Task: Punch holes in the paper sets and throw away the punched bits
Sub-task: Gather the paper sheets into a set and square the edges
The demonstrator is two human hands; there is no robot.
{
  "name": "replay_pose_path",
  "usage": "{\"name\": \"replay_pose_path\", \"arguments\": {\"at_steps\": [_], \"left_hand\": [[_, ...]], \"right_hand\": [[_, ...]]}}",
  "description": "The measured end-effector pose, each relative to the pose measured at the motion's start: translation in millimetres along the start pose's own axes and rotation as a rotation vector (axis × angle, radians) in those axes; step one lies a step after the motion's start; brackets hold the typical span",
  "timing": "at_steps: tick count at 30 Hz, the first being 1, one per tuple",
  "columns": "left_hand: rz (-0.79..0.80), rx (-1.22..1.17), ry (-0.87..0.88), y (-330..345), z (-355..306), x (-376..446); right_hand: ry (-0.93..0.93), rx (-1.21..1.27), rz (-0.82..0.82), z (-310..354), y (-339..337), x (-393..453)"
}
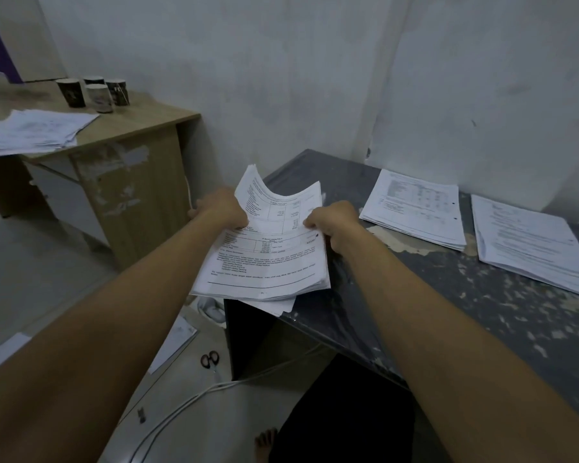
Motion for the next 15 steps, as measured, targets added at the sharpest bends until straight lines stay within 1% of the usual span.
{"name": "replay_pose_path", "arguments": {"at_steps": [8,13,15], "left_hand": [[0.024,0.038,0.048,-3.6,3.8,6.9],[-0.014,0.022,0.086,-2.3,6.7,9.1],[-0.024,-0.007,0.082,0.1,8.8,9.6]], "right_hand": [[0.05,0.087,0.061,3.6,3.1,3.8],[0.094,0.083,0.087,6.7,1.8,4.0],[0.122,0.104,0.121,7.0,2.1,4.2]]}}
Point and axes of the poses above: each hand's wrist, its own x-axis towards the middle knuckle, its own y-axis out of the palm, z = x × y, the point moved 5 cm from there along x, towards the middle knuckle, and after that the axes turned 8 degrees about y, right-handed, at the moved point
